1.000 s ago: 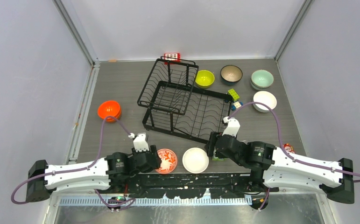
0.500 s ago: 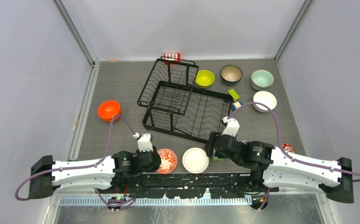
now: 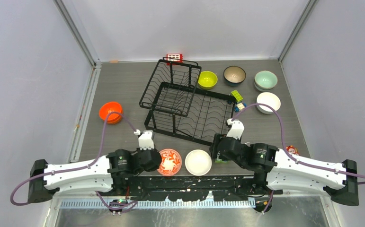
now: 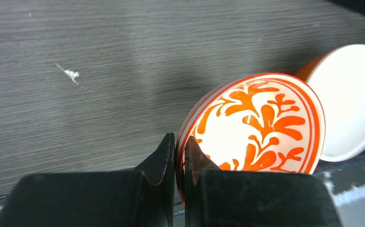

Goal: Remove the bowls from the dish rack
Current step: Pick up the bowl from the center of the board, then place the bowl with the bowl.

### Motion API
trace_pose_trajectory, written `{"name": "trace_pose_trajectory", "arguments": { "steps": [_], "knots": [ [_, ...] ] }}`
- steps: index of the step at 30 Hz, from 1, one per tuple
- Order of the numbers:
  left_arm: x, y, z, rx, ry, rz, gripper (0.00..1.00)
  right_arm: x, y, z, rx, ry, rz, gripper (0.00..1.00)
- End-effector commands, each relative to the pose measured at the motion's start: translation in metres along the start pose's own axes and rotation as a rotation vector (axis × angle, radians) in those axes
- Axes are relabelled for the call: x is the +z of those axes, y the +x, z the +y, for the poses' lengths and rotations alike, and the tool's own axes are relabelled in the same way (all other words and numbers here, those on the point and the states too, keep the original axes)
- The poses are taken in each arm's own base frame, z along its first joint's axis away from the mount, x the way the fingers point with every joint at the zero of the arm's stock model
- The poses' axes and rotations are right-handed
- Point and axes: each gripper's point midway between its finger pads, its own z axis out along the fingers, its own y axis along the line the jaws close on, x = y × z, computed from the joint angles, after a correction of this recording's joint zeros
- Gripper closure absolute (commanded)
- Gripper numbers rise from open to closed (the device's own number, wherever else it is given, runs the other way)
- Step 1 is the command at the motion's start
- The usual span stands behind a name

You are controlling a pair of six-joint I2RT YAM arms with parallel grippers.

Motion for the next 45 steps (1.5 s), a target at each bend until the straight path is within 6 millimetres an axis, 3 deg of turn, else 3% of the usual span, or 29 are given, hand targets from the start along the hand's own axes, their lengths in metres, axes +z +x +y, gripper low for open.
{"name": "trace_pose_trajectory", "arguments": {
  "steps": [1, 7, 15, 23, 35, 45],
  "knots": [
    [-0.041, -0.049, -0.033, -0.02, 0.097, -0.087, 1.0, -0.006, -0.019, -0.014, 0.018, 0.073, -0.076, 0.3],
    [-0.061, -0.069, -0.06, 0.018, 0.152, -0.091, 1.0, -0.011, -0.027, -0.022, 0.015, 0.119, -0.107, 0.29],
    [-0.048, -0.058, -0.117, 0.004, 0.28, -0.027, 1.0, -0.019, -0.035, -0.028, 0.038, 0.122, -0.128, 0.26],
    [-0.039, -0.048, -0.149, 0.014, 0.322, 0.006, 1.0, -0.017, -0.027, -0.028, 0.052, 0.113, -0.106, 0.26],
    [-0.006, -0.026, -0.168, 0.068, 0.301, 0.042, 1.0, -0.013, -0.018, -0.025, 0.069, 0.088, -0.077, 0.26],
    [0.018, -0.022, -0.163, 0.103, 0.237, 0.006, 1.0, -0.015, -0.015, -0.025, 0.101, 0.053, -0.077, 0.27]
  ]
}}
